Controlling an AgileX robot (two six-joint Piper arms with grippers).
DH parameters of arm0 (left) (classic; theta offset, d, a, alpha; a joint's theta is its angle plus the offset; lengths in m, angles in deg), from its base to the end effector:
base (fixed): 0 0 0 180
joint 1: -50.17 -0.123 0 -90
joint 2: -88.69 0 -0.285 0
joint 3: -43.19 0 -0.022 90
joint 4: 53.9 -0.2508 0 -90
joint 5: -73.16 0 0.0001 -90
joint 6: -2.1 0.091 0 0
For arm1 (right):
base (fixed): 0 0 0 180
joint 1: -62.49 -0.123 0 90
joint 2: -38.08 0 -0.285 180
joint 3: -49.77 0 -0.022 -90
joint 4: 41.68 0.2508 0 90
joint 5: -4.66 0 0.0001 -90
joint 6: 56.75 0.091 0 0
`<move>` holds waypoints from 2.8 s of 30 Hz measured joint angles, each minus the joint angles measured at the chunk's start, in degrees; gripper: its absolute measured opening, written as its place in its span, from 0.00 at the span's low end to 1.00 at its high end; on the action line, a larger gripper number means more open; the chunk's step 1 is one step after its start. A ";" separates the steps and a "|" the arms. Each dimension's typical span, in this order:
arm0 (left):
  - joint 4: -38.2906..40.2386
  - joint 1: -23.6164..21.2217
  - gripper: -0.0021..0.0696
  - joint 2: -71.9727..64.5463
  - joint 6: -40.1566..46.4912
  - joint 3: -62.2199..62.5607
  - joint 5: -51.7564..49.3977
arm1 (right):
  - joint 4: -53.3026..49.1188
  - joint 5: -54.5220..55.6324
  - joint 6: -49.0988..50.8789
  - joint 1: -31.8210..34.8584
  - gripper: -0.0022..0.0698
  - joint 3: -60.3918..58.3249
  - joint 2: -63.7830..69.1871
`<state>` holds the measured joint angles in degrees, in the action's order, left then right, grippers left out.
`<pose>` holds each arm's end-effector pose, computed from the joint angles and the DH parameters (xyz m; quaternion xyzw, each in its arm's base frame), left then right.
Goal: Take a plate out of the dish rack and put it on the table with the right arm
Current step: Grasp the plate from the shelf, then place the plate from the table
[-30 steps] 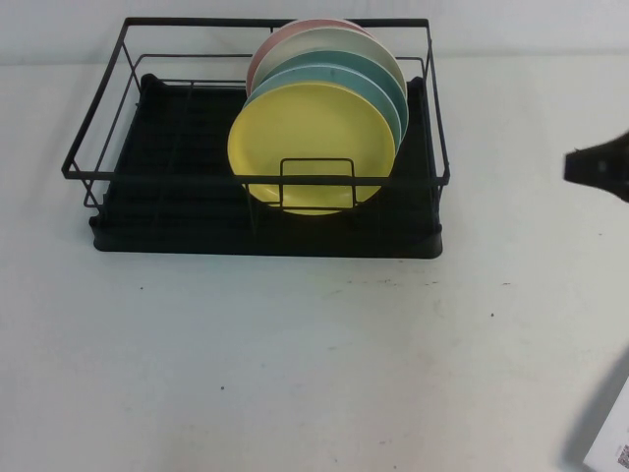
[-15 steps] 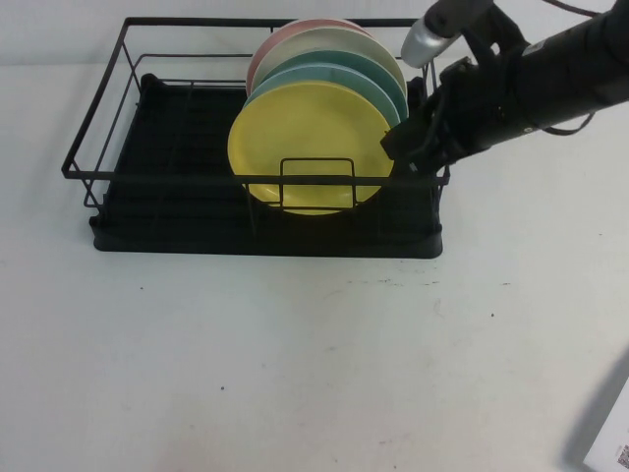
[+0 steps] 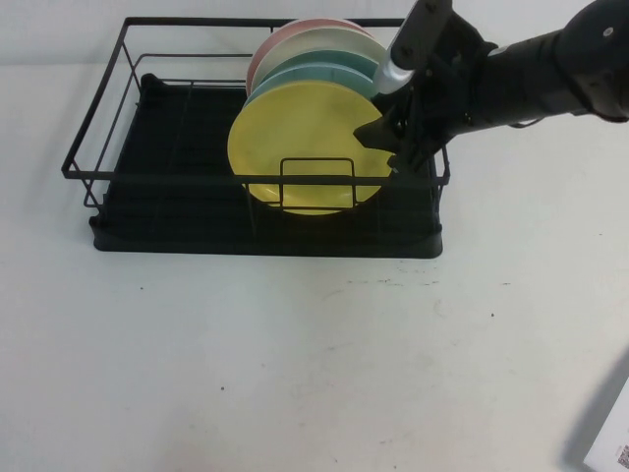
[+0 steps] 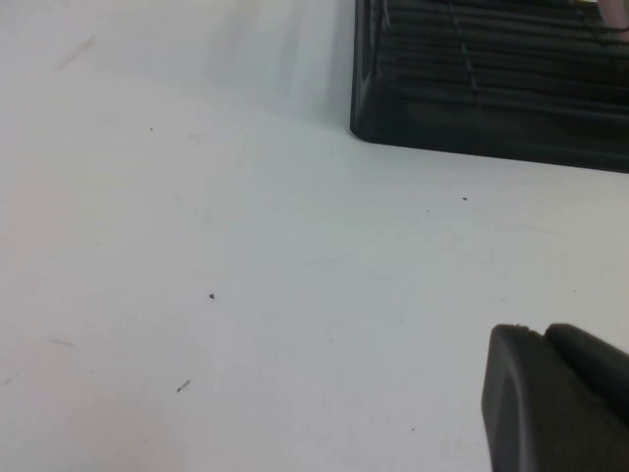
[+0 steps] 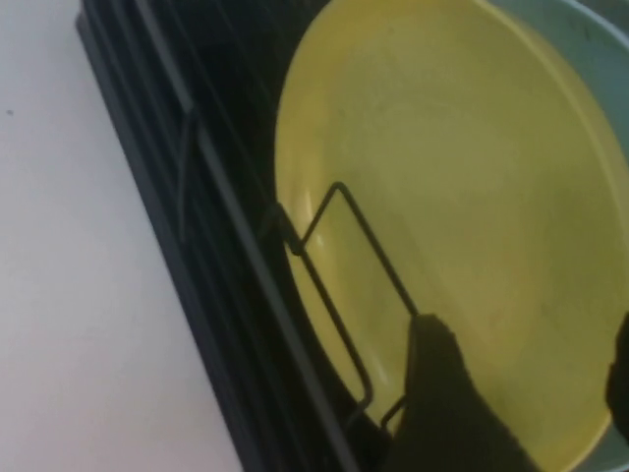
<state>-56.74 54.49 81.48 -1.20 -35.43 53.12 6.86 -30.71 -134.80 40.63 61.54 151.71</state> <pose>0.0533 -0.0025 0.1740 0.0206 0.7976 -0.0193 0.6026 0.3840 0.1966 0.3047 -0.5049 0.7186 0.1467 0.4551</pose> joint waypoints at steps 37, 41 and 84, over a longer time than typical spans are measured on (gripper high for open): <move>0.00 0.00 0.02 0.00 0.00 0.00 0.00 | -0.78 4.08 -2.43 0.00 0.14 12.54 13.80; 0.00 0.00 0.02 0.00 0.00 0.00 0.00 | -1.36 3.69 -1.87 0.00 0.14 12.54 13.31; 0.00 0.00 0.02 0.00 0.00 0.00 0.00 | -9.12 -0.35 72.63 -10.14 0.13 -30.73 -15.87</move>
<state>-56.74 54.49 81.48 -1.20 -35.43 53.12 -2.26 -31.06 -62.16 30.50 30.80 135.84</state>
